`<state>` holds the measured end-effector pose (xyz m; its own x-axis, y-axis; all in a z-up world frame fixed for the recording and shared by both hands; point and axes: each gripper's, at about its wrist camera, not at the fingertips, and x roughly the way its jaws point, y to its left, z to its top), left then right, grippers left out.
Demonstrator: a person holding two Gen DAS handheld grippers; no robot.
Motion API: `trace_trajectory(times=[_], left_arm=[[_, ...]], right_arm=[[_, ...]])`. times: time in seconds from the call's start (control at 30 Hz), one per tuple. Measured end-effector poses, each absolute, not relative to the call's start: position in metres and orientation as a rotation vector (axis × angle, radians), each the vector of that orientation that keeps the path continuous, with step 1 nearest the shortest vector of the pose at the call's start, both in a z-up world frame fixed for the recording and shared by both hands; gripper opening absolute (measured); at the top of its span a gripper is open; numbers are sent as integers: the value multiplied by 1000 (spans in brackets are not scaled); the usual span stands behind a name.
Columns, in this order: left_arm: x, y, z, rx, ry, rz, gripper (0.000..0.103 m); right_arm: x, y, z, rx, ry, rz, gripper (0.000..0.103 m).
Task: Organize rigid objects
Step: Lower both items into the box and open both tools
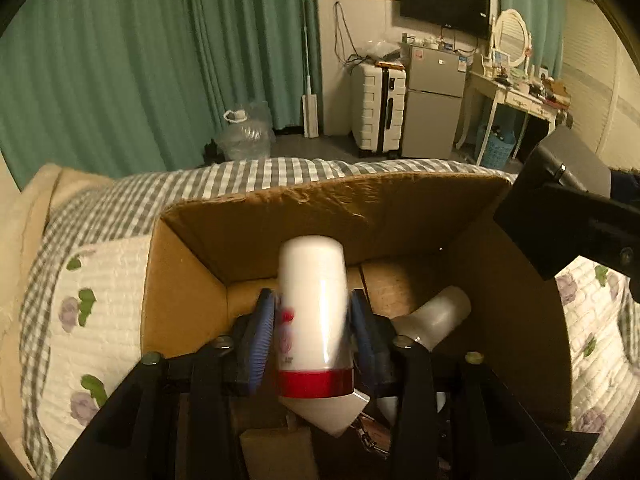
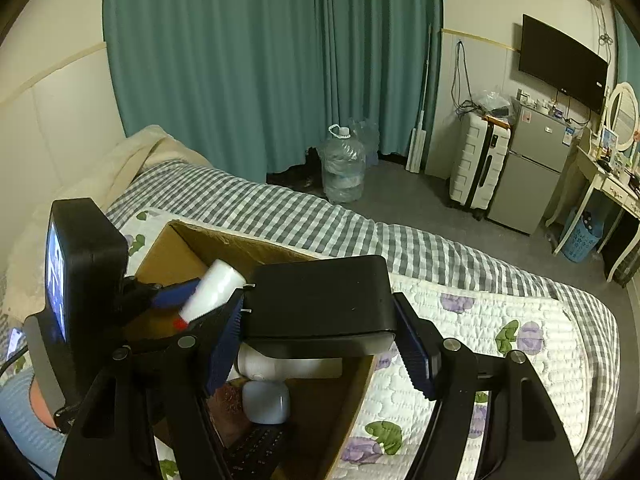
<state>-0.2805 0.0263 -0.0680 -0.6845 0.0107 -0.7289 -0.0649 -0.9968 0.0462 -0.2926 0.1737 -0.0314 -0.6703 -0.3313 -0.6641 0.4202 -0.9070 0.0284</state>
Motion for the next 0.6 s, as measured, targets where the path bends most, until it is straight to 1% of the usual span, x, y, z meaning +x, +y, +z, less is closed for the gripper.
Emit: trace_trajectory(times=[0.03, 0.07, 0.1, 0.37, 0.6], left_arm=[[-278, 25, -65, -1210, 91, 2852, 55], [-275, 24, -60, -1184, 97, 2872, 63], [-273, 24, -57, -1168, 111, 2892, 64], [-248, 9, -23, -1045, 213, 2993, 65], [-238, -14, -15, -996, 187, 3055, 66]], right_arm=[[-293, 174, -31, 977, 174, -2540, 69], [-292, 174, -31, 978, 171, -2539, 69], [-292, 174, -30, 978, 167, -2540, 69], [-295, 162, -15, 953, 151, -2547, 69], [-304, 148, -30, 1009, 146, -2525, 69]])
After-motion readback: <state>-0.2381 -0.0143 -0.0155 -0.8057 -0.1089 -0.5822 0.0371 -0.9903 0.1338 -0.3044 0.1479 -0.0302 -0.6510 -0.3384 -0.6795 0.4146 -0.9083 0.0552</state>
